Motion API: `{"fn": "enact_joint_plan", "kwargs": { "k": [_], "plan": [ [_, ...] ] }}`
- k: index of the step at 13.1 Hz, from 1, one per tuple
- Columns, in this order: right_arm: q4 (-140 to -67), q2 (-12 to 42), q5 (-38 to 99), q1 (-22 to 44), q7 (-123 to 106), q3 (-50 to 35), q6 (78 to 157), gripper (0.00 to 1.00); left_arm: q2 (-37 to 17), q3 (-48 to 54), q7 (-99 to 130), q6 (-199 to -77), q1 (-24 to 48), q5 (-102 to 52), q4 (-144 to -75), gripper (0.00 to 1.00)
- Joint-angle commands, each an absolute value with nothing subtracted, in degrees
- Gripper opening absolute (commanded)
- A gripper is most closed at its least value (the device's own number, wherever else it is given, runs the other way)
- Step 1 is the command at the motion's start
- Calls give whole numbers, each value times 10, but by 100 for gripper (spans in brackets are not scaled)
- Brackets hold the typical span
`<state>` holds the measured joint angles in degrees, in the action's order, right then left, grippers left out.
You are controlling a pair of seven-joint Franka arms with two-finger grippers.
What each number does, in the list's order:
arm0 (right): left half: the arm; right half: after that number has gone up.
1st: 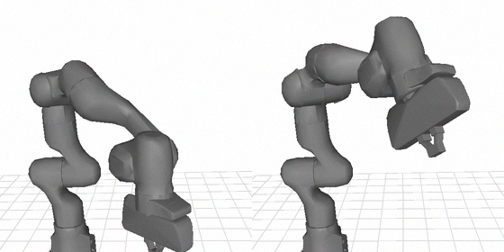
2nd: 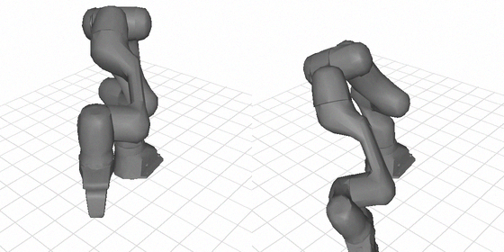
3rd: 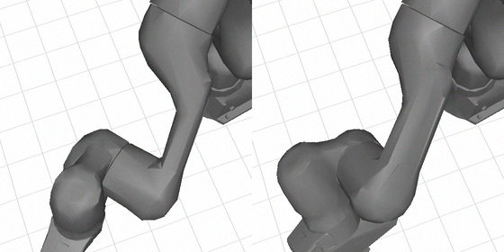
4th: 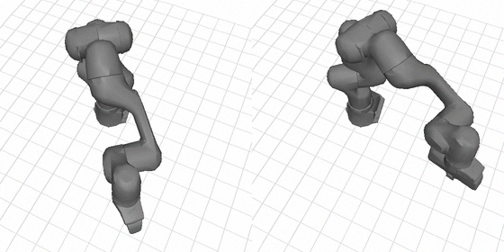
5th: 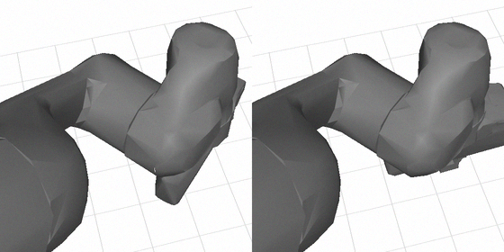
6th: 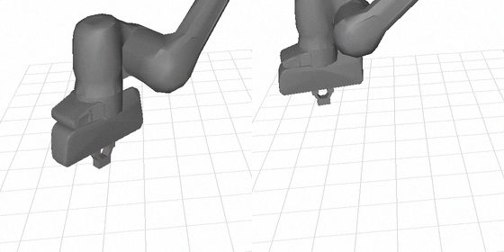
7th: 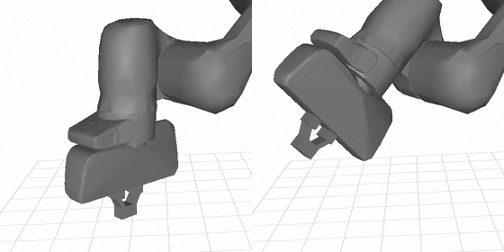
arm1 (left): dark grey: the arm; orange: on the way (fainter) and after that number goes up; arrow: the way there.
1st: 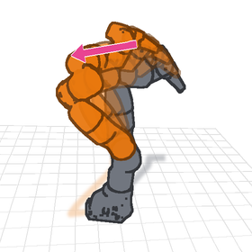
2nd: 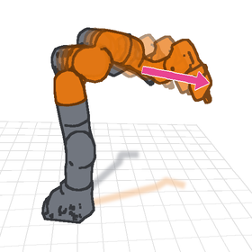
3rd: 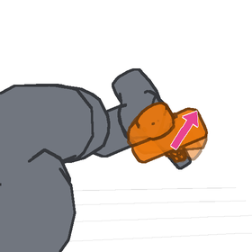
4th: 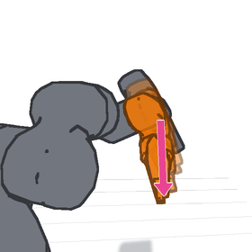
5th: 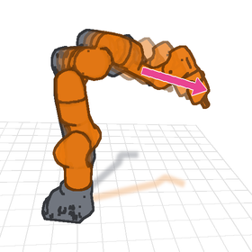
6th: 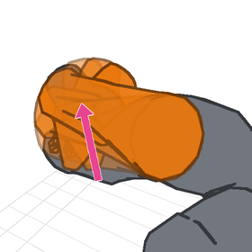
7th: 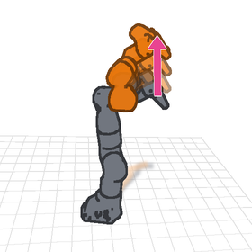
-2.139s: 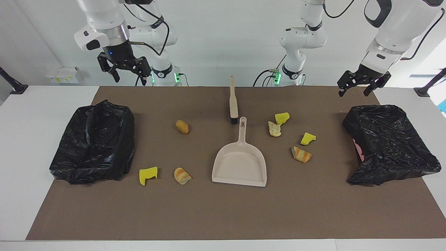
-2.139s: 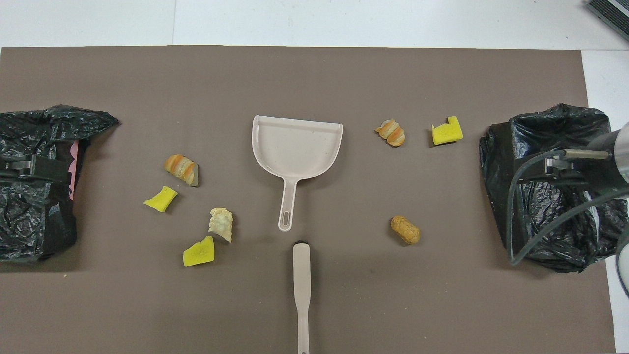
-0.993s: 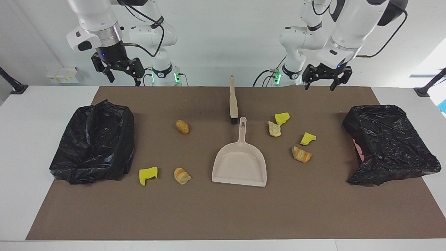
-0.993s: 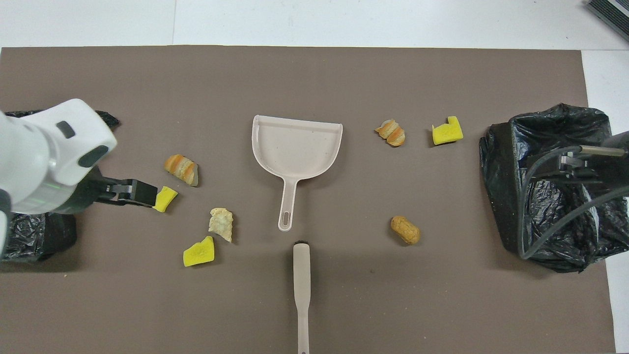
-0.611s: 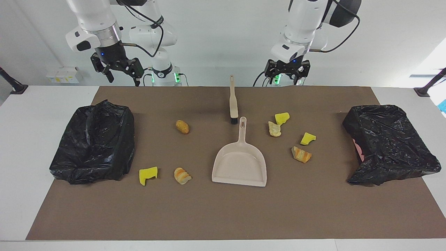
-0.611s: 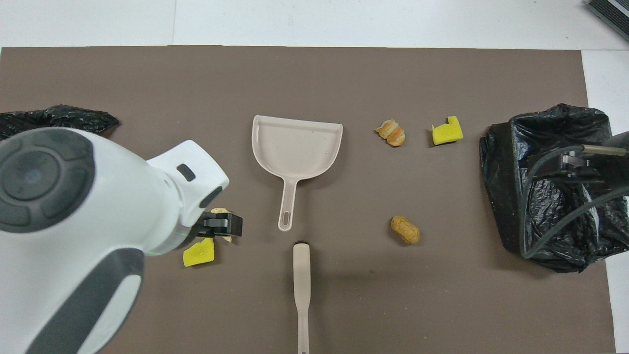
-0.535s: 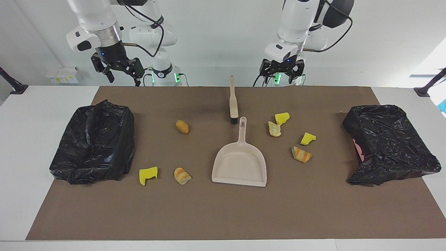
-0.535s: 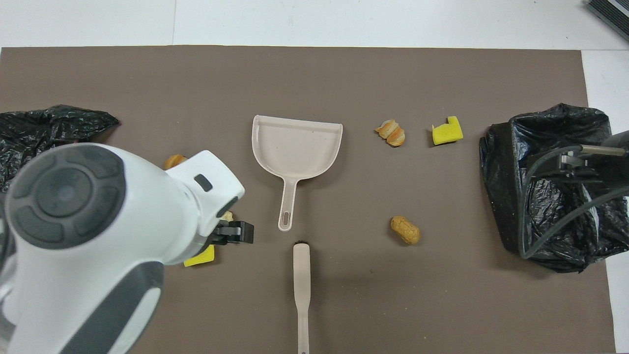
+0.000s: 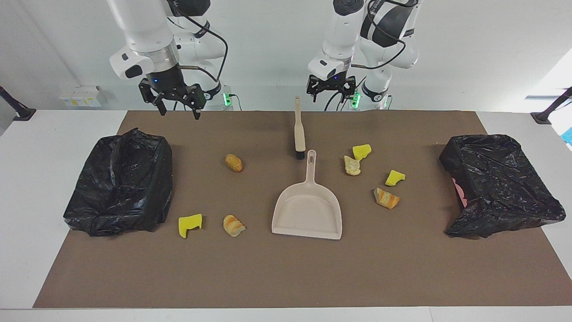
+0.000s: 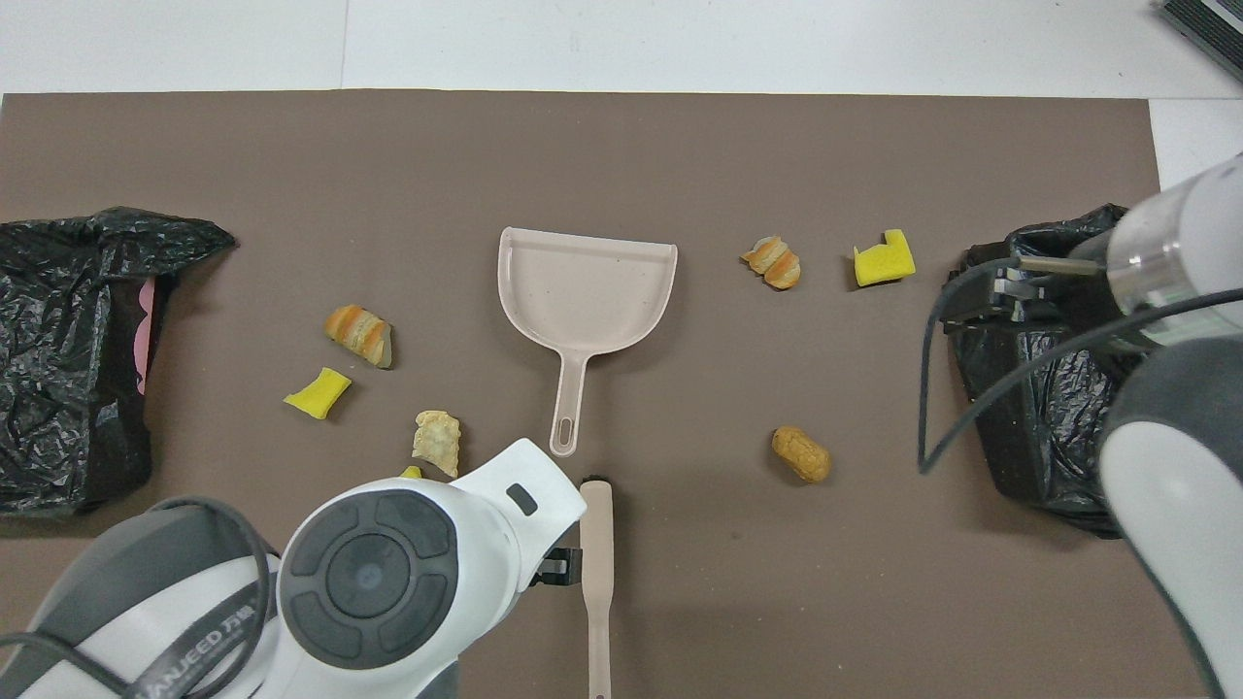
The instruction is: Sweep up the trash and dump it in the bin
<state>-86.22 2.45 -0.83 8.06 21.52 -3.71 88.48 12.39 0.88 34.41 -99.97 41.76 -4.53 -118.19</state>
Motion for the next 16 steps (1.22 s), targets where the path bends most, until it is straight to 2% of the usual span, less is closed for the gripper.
{"fn": "enact_joint_plan", "kwargs": {
  "k": [1, 6, 10, 15, 16],
  "plan": [
    [-790, 102, -1, 122, 251, -38, 895, 100, 153, -2, 356, -1074, 463, -54, -1268, 100],
    [-651, 266, -2, 229, 385, -38, 925, 100, 131, -2, 428, -1235, 547, -54, -1384, 100],
    [-646, 313, -1, 282, 430, -40, 959, 100, 107, -3, 494, -1330, 614, -54, -1440, 100],
    [-659, 347, 5, 330, 478, -49, 988, 99, 104, -2, 495, -1335, 625, -54, -1445, 100],
    [-670, 347, 27, 324, 477, -49, 997, 99, 104, -2, 499, -1334, 625, -54, -1447, 94]
  ]
}}
